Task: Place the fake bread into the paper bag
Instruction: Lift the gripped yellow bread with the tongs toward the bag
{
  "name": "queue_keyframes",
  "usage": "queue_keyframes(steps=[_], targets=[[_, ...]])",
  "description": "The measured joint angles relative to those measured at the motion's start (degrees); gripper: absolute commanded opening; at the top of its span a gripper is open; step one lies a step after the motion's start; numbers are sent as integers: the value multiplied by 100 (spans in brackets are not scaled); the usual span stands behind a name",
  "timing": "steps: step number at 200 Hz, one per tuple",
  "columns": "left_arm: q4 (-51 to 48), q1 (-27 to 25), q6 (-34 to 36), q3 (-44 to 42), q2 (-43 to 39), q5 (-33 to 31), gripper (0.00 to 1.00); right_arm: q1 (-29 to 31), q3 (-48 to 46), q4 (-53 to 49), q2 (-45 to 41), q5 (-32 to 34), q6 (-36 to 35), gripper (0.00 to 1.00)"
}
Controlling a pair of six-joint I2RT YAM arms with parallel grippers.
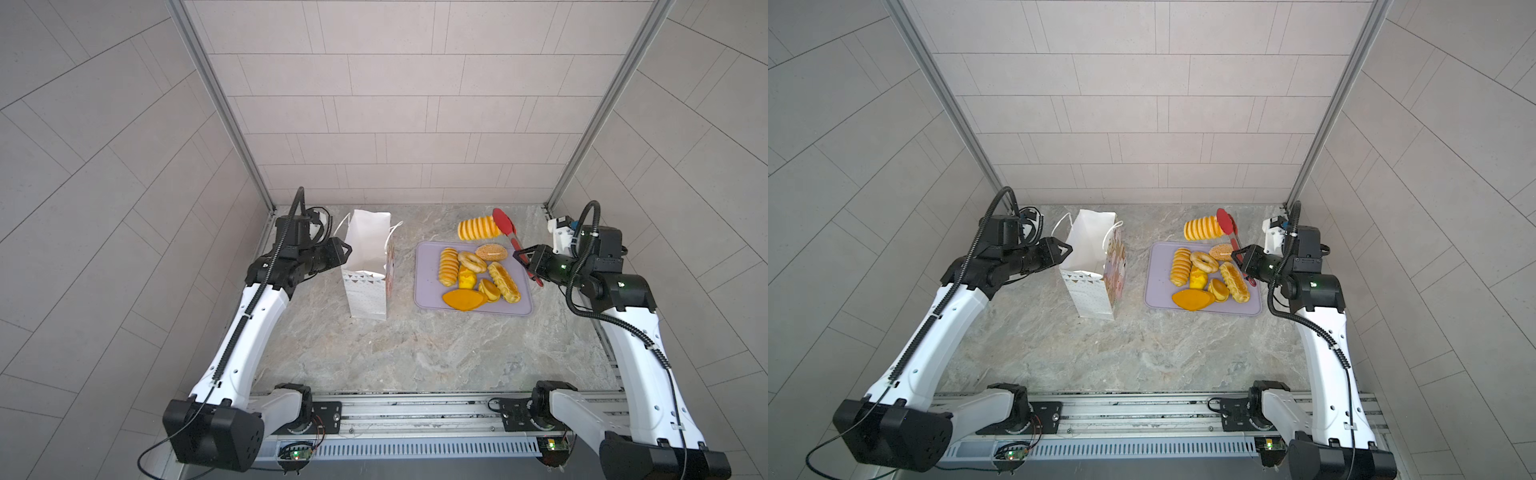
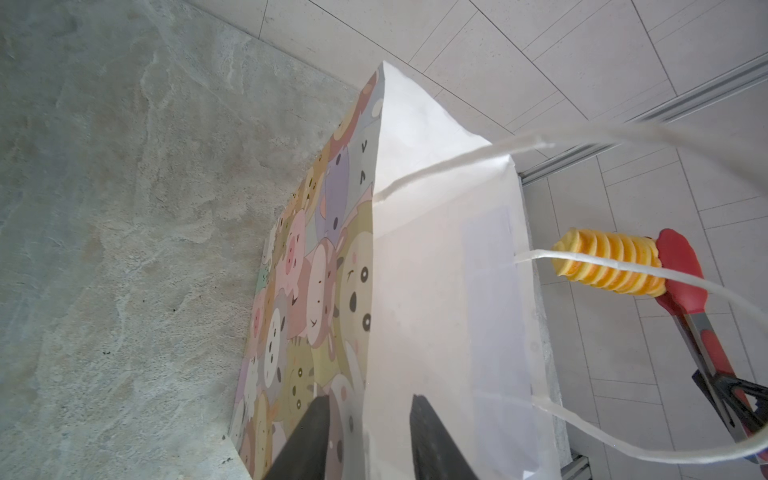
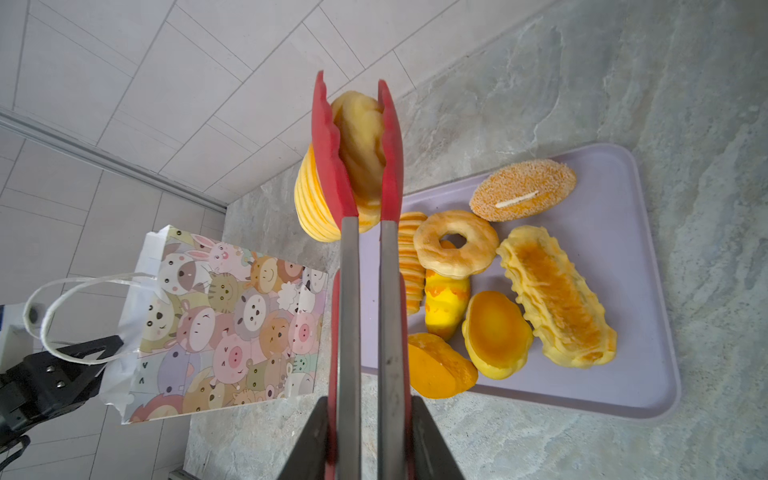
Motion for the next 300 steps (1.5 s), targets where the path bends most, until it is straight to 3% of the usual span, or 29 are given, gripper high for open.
queue_keyframes(steps=[146, 214, 300], targets=[[87, 0, -96, -149, -2, -4, 6, 2111, 2083, 157, 949, 704, 219, 28], [140, 0, -101, -186, -9, -4, 4, 3235, 2855, 264, 1641, 1231, 157, 29], [164, 0, -114, -223, -42, -4, 3, 4736, 4164, -505, 2824, 2553, -688, 28]])
